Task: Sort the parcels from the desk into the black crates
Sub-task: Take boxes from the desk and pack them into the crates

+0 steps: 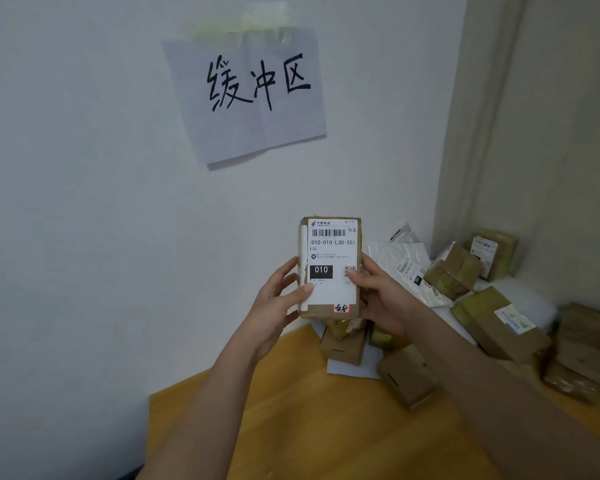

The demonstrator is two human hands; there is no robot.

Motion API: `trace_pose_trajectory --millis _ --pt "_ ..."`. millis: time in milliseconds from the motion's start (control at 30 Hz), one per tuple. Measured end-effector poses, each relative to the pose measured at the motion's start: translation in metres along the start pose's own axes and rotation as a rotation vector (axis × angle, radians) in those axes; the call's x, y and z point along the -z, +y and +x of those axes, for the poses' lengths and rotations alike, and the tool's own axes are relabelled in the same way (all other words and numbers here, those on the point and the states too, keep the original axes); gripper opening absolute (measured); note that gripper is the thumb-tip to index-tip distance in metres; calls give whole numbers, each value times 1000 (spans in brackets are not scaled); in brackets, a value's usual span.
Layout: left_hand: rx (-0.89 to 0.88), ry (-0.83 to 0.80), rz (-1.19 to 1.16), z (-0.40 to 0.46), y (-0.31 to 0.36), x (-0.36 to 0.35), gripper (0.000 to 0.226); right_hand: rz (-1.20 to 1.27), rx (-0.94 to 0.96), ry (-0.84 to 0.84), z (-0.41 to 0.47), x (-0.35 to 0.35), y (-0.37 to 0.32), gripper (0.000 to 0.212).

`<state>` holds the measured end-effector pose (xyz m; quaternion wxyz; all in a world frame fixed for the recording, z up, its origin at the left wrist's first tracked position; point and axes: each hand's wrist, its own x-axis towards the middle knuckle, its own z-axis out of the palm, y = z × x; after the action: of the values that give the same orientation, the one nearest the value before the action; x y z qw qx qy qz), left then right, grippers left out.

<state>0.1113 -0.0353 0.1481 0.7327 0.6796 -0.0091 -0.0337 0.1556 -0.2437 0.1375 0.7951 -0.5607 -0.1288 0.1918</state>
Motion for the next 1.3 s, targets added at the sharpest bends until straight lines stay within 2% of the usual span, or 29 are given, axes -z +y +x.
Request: trace_pose_trajectory --millis 100,267,400,500,567,667,733,800,867,933,967,1033,1200,1300 --pt "32 -11 -47 -5 -3 8 58 -4 -30 -37 2 -3 4 60" --pt "34 14 -77 -15 -6 22 71 16 -84 -62 10 -6 14 59" --pt "38 13 -93 -24 -8 32 55 -30 -114 -70 10 -19 18 55" --pt "69 2 16 -30 -5 45 57 -94 -118 82 15 -24 22 96" --pt "107 -3 160 -32 -2 56 60 -117 -100 159 15 -21 22 109" --pt "169 -59 292 -35 -2 68 63 -165 -171 92 4 -21 22 96" --pt "173 -67 282 -40 -3 71 59 -207 -238 -21 -5 -26 29 75" --pt "153 -7 222 -43 -5 74 52 -258 -277 -41 -9 -31 41 63" --pt "149 102 105 -47 -8 77 57 -249 -253 49 -10 -35 49 75" --pt "180 171 57 -53 -11 81 79 -174 -212 192 -9 -38 57 90" --pt "205 173 65 -58 -12 82 92 -119 -201 241 -7 -40 59 88" --pt "246 132 82 -67 -13 81 111 11 -182 273 -6 -48 58 71" --pt "288 -59 147 -82 -5 59 110 102 -142 76 -10 -76 46 55" --pt "221 -74 116 -84 2 42 110 42 -132 -6 -18 -78 40 67"
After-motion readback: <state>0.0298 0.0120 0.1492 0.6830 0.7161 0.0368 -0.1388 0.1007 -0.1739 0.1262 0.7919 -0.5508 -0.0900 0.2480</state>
